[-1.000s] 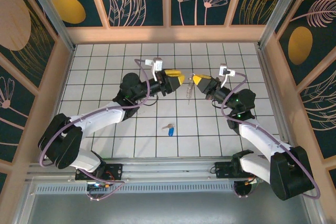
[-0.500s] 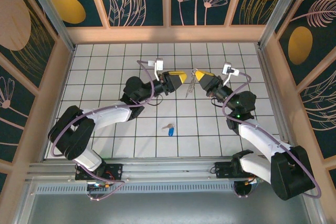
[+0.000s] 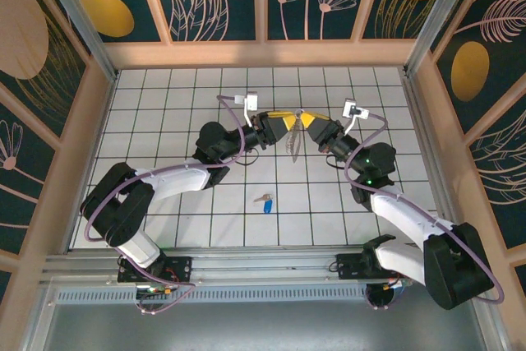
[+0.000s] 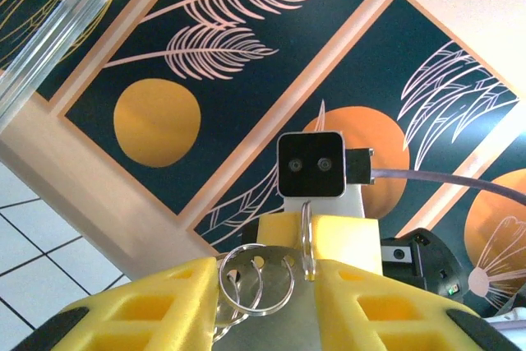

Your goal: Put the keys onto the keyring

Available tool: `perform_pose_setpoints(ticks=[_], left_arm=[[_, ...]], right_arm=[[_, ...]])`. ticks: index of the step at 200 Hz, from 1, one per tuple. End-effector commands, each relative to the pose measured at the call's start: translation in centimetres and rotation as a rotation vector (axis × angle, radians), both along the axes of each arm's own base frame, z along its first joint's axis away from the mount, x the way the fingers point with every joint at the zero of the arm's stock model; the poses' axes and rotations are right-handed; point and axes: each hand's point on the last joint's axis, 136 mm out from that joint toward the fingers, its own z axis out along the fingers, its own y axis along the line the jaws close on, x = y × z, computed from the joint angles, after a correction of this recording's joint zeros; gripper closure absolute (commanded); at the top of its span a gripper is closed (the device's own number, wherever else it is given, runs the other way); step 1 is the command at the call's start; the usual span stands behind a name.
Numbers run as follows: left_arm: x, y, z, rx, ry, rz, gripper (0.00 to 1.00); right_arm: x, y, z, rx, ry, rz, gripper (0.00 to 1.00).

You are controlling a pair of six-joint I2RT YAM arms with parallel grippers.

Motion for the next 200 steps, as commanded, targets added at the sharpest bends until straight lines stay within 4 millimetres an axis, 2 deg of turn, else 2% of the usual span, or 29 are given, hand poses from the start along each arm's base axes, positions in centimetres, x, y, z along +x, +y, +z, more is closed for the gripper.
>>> perform_pose_setpoints(ticks=[1, 135, 175, 200], left_arm=[[-0.3, 0.8, 2.3, -0.071, -0.051, 0.031, 0.62], [-0.4, 1.4, 2.7, -0.074, -0.07, 0.073, 0.49], [0.3, 0.6, 1.3, -0.022, -0.041, 0.073, 0.51], [1.0, 0.0, 1.5, 0.033, -0.048, 0.096, 0.52]], right_arm=[[-0.8, -0.2, 1.9, 0.039, -0.074, -0.003, 1.0], [-0.3, 0.1, 1.1, 0.019, -0.054, -0.013, 1.0], [0.0, 0.4, 0.5, -0.01, -0.056, -0.018, 1.0], [0.7, 1.0, 0.3, -0.013, -0.05, 0.005, 1.0]])
